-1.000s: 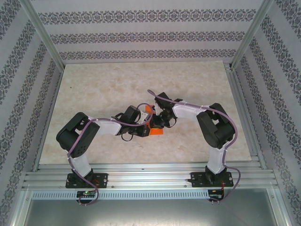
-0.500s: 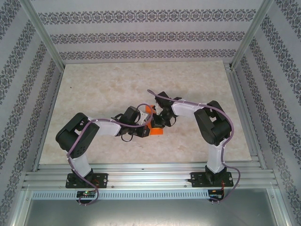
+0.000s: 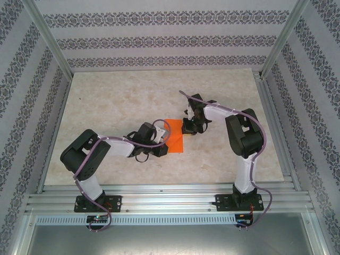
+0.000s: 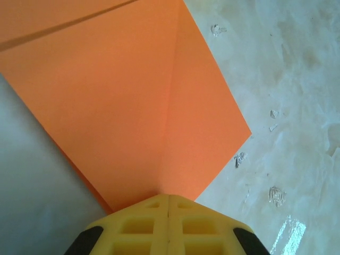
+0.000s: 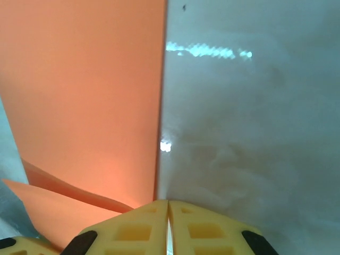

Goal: Fold a paper plane with a square sheet of paper (fold left side to right side)

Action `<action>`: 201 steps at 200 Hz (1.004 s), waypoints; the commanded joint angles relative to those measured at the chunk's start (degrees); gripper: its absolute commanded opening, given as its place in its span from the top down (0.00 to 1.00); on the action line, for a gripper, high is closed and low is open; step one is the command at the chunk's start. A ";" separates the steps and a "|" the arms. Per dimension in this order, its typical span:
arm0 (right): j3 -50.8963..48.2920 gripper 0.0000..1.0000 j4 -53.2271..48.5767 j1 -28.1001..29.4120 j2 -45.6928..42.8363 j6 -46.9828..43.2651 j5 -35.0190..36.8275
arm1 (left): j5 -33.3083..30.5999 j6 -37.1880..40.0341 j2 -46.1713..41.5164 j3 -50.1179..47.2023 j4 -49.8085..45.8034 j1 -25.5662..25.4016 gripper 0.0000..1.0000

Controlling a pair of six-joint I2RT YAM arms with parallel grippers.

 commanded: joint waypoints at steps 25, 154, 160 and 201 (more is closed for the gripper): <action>-5.25 0.74 4.24 -3.44 -9.83 -0.27 4.28 | -1.11 -1.92 -1.64 -2.09 -7.29 -0.04 0.85; -24.64 0.54 33.25 0.63 -15.43 20.59 -11.18 | 3.66 -7.22 -7.35 0.64 -0.84 3.78 0.70; -24.54 0.54 32.89 0.82 -15.22 20.59 -10.84 | 3.75 -7.15 -6.70 1.10 -0.84 3.82 0.71; -23.80 0.53 30.57 1.10 -14.17 20.95 -8.99 | 2.91 -7.13 -2.29 2.82 -1.04 3.79 0.75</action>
